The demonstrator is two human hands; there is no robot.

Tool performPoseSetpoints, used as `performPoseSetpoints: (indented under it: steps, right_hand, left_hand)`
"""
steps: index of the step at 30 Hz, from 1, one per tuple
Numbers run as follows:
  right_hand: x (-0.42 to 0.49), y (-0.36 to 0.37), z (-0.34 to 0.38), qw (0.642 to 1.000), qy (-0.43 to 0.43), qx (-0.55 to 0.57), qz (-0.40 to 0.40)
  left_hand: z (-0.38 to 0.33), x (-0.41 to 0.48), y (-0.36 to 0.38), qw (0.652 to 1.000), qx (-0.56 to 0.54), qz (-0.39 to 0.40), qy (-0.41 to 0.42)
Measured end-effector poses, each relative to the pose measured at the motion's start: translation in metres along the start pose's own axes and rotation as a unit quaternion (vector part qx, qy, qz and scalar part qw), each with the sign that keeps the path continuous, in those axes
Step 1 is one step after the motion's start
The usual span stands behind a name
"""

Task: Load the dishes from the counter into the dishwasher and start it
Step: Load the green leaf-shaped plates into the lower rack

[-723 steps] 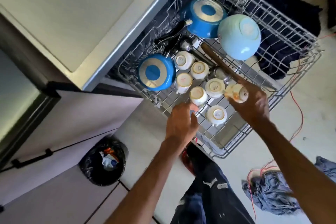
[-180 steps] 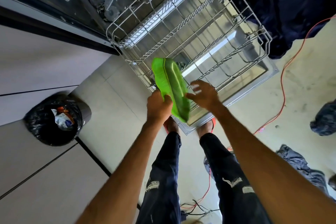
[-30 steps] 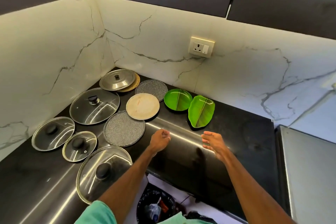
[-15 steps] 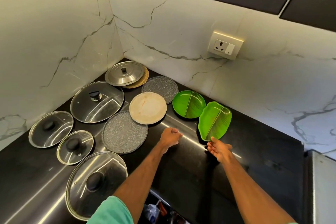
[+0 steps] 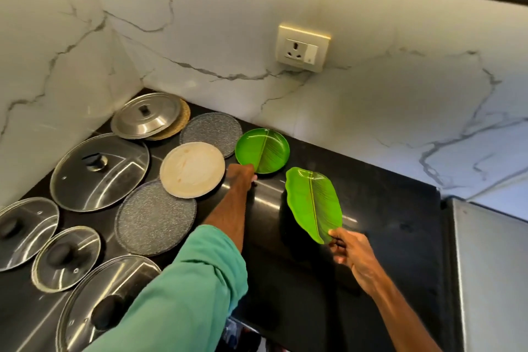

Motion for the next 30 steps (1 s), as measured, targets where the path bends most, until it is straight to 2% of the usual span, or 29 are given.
performPoseSetpoints:
  steps: [3,6,10,13,18,20,22,25,27,30]
  right_hand:
    - [-0.011,-0.012,-0.007,0.999,-0.006,-0.03,-0.01]
    - [-0.03,-0.024,-0.014,0.999,-0.007,-0.033,-0.016]
    - [-0.07,-0.05,-0.025,0.999,-0.02,-0.03,-0.025]
    - [-0.103,-0.073,-0.039,0.999,-0.033,-0.006,-0.038]
    - [-0.161,-0.104,-0.08,0.995,-0.035,0.016,-0.091]
    - [-0.19,-0.112,-0.103,0.993,-0.042,0.014,-0.114]
    - [-0.221,-0.115,-0.127,0.989,-0.054,0.017,-0.135]
    - [-0.264,-0.115,-0.158,0.987,-0.062,0.033,-0.148]
    - [-0.292,-0.113,-0.18,0.985,-0.066,0.041,-0.154]
    - [-0.331,-0.114,-0.208,0.985,-0.069,0.035,-0.157]
  left_hand:
    - [0.006,0.001,0.003,0.997,-0.061,0.027,-0.041]
    - [0.02,-0.031,0.012,0.981,-0.162,0.092,-0.058]
    - [0.076,-0.104,0.005,0.935,-0.276,0.186,-0.127]
    - [0.112,-0.164,-0.017,0.896,-0.311,0.265,-0.173]
    - [0.154,-0.233,-0.051,0.902,-0.235,0.334,-0.139]
    - [0.167,-0.257,-0.06,0.884,-0.222,0.389,-0.133]
    - [0.176,-0.283,-0.065,0.849,-0.215,0.461,-0.143]
    - [0.18,-0.332,-0.067,0.811,-0.154,0.549,-0.13]
    - [0.188,-0.36,-0.068,0.803,-0.113,0.575,-0.105]
    - [0.208,-0.388,-0.065,0.811,-0.078,0.572,-0.094]
Point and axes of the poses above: each hand's wrist, its own x-axis towards the middle knuckle, its own y-axis out of the palm, z = x × y, the point moved 5 cm from there along x, towards the middle knuckle, and after that the axes turned 6 degrees about -z, right-handed, at the moved point
